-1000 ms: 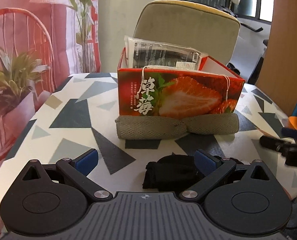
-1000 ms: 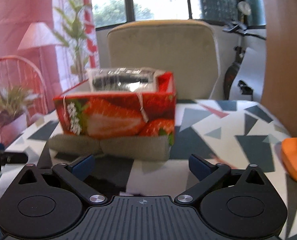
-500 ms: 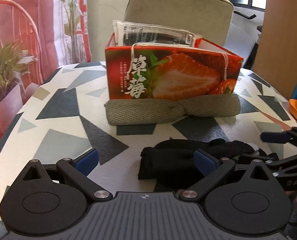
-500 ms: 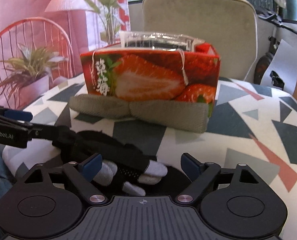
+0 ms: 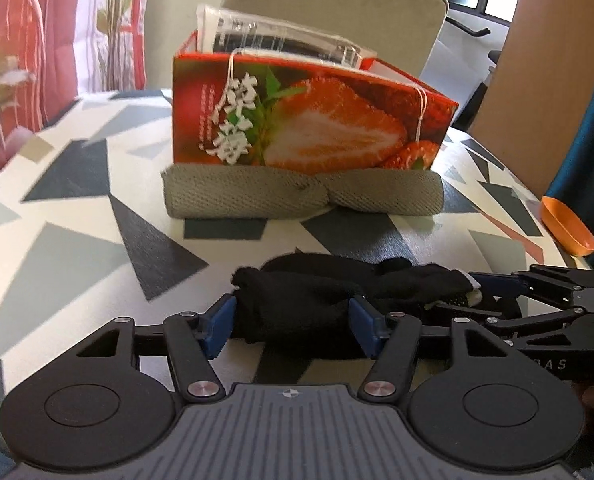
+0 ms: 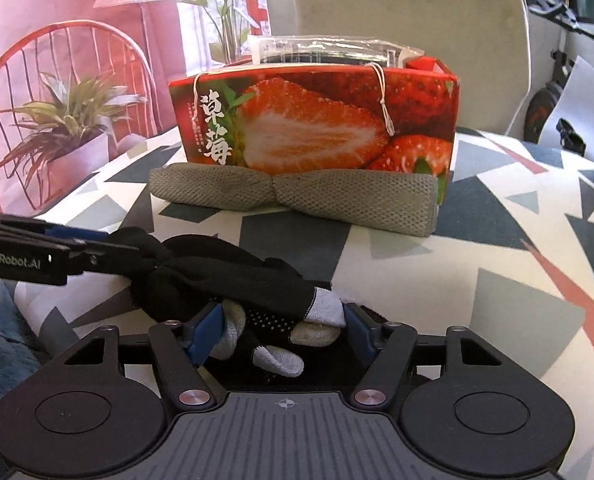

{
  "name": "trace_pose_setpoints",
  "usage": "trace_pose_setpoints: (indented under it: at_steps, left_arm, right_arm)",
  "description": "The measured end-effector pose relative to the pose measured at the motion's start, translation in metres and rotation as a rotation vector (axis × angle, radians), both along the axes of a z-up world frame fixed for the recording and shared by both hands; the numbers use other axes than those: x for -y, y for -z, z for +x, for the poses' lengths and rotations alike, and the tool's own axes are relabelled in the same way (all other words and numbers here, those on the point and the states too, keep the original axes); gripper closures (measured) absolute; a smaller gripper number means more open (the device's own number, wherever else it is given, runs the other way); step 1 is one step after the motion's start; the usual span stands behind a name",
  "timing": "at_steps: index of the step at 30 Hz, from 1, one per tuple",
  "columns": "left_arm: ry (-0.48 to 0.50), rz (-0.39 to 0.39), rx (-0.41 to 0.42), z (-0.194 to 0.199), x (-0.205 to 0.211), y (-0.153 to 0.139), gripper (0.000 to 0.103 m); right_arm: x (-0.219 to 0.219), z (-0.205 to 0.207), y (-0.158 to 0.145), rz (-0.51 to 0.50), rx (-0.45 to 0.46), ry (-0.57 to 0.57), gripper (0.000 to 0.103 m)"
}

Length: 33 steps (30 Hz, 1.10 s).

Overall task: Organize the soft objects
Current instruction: 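Close the left tool on the black eye mask while the right tool grips its strap end, then lift the black eye mask with both tools over the red box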

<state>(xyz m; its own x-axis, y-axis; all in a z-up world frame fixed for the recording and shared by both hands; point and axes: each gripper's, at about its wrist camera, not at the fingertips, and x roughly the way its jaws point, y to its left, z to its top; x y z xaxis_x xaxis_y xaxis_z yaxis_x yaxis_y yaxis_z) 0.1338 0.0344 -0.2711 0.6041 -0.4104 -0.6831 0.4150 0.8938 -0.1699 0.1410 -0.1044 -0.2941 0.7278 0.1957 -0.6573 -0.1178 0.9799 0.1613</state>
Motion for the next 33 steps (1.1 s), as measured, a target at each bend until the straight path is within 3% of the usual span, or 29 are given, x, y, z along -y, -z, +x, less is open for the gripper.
trace_pose_setpoints:
  at_steps: [6,13,17,19,21,26,33]
  left_arm:
    - [0.011,-0.020,-0.036,0.002,0.000,0.005,0.039]
    - [0.025,-0.051,-0.026,-0.001,-0.002,0.002,0.068]
    - [0.037,-0.050,-0.013,-0.003,-0.001,0.000,0.072]
    - [0.040,-0.055,-0.010,-0.004,-0.001,-0.001,0.073]
    - [0.042,-0.063,-0.004,-0.005,-0.002,-0.003,0.073]
    - [0.035,-0.084,0.022,-0.008,-0.006,-0.009,0.076]
    - [0.035,-0.089,0.029,-0.009,-0.006,-0.010,0.076]
  right_arm:
    - [0.001,0.000,0.000,0.024,-0.011,-0.001,0.043]
    - [0.007,0.000,0.001,0.083,-0.030,0.013,0.045]
    - [0.009,0.000,0.001,0.114,-0.035,0.015,0.049]
    - [0.009,0.000,0.001,0.125,-0.034,0.011,0.058]
    - [0.008,-0.001,-0.001,0.133,-0.023,-0.002,0.073]
    - [0.008,-0.006,-0.011,0.142,0.029,-0.001,0.095]
    - [0.013,-0.006,-0.016,0.166,0.055,0.012,0.096]
